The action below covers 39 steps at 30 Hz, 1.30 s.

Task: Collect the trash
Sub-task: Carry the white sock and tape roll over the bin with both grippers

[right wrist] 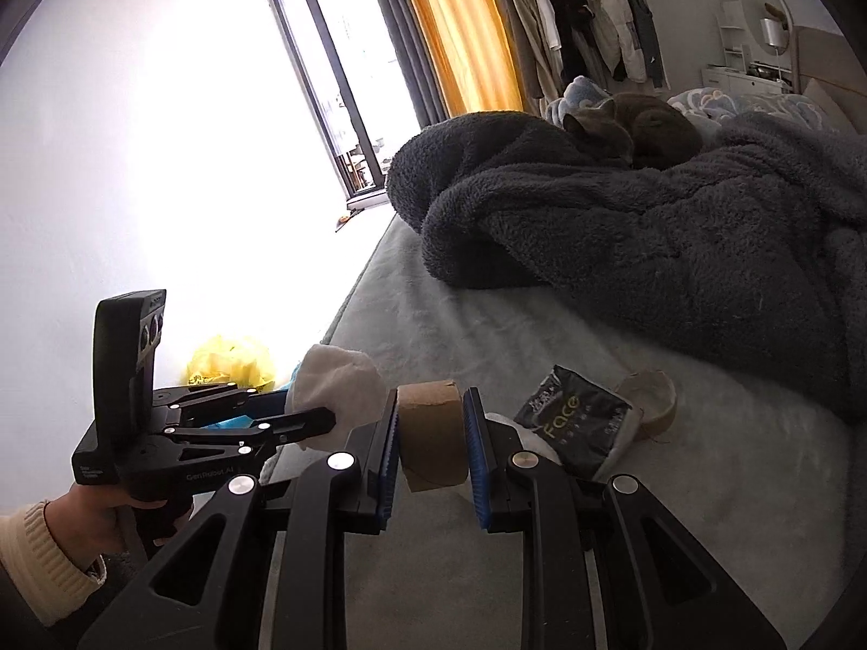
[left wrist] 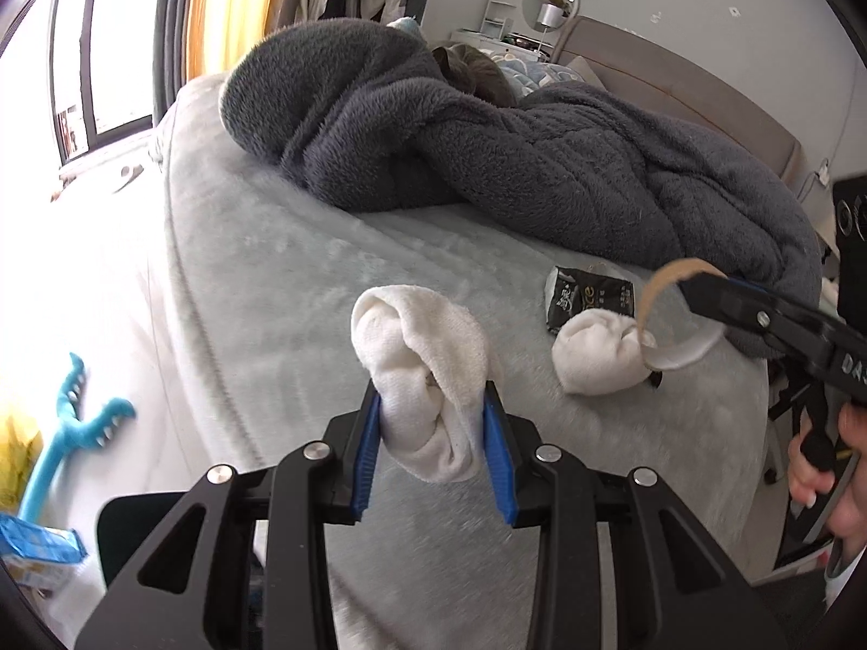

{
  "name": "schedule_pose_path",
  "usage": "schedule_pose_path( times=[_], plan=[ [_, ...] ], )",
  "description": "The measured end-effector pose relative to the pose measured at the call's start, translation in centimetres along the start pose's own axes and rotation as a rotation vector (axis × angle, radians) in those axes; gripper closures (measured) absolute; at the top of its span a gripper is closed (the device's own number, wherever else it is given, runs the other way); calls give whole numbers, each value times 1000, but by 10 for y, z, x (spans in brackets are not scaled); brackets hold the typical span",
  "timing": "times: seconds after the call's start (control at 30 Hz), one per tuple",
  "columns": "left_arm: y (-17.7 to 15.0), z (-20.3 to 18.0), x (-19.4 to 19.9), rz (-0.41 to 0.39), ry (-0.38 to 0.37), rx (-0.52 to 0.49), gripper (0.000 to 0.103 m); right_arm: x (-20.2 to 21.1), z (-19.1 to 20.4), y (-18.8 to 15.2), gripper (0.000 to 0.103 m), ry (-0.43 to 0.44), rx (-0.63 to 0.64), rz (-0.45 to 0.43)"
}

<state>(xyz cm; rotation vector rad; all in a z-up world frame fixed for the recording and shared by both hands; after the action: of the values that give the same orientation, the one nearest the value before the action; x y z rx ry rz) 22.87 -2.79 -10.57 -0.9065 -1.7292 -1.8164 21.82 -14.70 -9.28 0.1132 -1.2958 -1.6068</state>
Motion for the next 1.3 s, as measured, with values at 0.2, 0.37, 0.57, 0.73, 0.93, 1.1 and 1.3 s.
schedule_pose_path(
  times=[0.2,0.37,0.57,0.73,0.93,1.1,1.3],
  plan=[
    [-6,16,13,-19,17,-36,65,-26,17,5,80,10,2,23],
    [-14,35,20,-13,25,-41,65,-49,38,9,80,23,10,38],
    [-32,67,17,42,43,-15,65,-81,65,11,80,55,10,61],
    [-50,96,12,100,62,17,65,-109,87,10,80,71,8,92],
    [-74,130,4,169,97,41,65,-141,108,7,80,82,6,130],
    [-97,151,-5,239,121,57,65,-171,129,2,80,103,18,169],
    [-126,173,-12,316,122,63,65,-200,153,-8,80,128,30,213]
  ],
)
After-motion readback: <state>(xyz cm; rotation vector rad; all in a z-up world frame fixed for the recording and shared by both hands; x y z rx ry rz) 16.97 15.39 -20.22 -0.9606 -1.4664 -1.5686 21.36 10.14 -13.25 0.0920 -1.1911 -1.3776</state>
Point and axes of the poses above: each gripper's, at about its wrist camera, not at the fingertips, and x roughly against the way its jaws point, z to its left, y to its top, the point moved 7 cm from there along -x, roughly the way its jaws point, and after that the axes turned 15 degrees about y, right-handed, at the moved point
